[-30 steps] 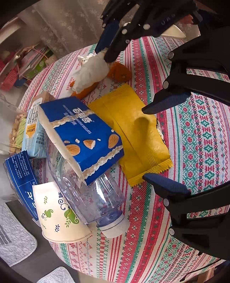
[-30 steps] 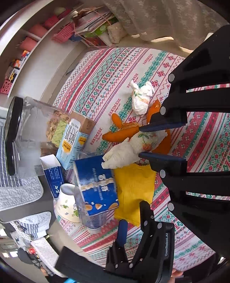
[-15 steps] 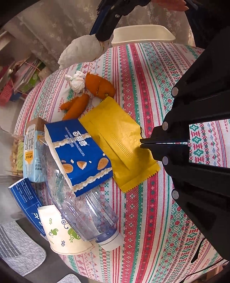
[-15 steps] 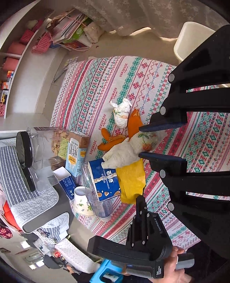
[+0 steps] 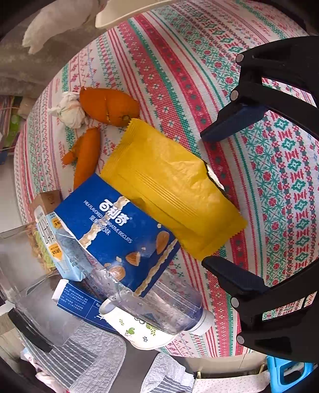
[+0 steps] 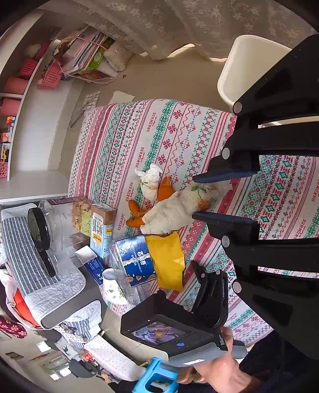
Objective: Collect trash
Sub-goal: 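Carry the yellow packet and white tissue over the bin with both tools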
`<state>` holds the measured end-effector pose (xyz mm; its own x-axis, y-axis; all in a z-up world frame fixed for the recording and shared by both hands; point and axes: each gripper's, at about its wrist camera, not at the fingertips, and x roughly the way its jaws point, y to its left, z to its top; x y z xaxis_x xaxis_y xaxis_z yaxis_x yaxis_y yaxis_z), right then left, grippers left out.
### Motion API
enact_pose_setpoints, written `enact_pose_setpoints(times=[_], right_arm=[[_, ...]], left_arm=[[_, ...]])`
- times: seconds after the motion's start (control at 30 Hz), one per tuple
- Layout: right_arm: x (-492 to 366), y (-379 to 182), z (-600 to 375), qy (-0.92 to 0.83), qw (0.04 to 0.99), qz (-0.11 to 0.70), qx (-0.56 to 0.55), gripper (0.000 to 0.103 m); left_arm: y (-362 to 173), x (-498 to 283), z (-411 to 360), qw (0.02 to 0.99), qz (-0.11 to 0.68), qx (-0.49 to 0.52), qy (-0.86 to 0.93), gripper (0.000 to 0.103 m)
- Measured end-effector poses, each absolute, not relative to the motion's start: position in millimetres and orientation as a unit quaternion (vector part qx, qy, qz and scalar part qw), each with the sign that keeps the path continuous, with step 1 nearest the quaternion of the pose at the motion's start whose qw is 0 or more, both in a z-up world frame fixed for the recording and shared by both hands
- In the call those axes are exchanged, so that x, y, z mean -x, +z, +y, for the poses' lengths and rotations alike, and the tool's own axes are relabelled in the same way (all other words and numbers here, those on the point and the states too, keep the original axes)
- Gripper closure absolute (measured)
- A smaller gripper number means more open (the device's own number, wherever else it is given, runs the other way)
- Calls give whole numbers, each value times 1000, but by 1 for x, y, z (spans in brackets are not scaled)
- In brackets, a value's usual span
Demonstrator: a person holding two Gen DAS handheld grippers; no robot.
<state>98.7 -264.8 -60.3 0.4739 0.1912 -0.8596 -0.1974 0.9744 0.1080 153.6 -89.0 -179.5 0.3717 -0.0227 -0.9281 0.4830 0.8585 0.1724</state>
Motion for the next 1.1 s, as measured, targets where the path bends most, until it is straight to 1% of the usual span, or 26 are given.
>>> enact_pose_setpoints(times=[0.03,0.07,0.1,0.13,0.17,0.2,0.23,0.27,0.4,0.43,0.63,0.73,0.83,1.1], right_arm=[[-98,-60,-267,113,859,499,2,80],[-97,-59,-269,112,859,499,2,80],[-96,-58,-271,112,860,498,0,80],[-95,-57,-273,111,861,497,-2,80],[-94,-56,-274,110,861,496,-4,80],[-93,-55,-276,110,862,495,-5,80],[-92,-54,-277,110,863,494,-7,80],[-92,-53,-278,111,863,492,-8,80],[-88,-48,-281,113,866,488,-12,80],[-87,-46,-282,112,866,487,-13,80],[-78,-40,-291,109,868,483,-19,80],[-71,-38,-300,105,869,483,-27,80],[-64,-35,-310,97,870,482,-34,80],[-47,-40,-348,65,869,488,-58,80]], left_arm=[[-178,-155,-88,799,541,-203,-169,27],[-176,-158,-84,798,546,-185,-178,43],[-176,-161,-82,798,551,-170,-176,47],[-175,-165,-80,798,554,-162,-173,54],[-174,-167,-80,797,556,-158,-177,68],[-172,-167,-79,797,555,-157,-180,73],[-169,-168,-78,798,554,-159,-175,91],[-167,-168,-78,795,558,-151,-181,95],[-153,-165,-75,793,562,-117,-204,100],[-145,-153,-81,793,561,-113,-209,100],[-123,-133,-79,778,578,-34,-245,100],[-118,-122,-81,759,594,21,-267,100],[-113,-119,-85,755,592,49,-279,100],[-97,-112,-123,756,574,55,-310,101]])
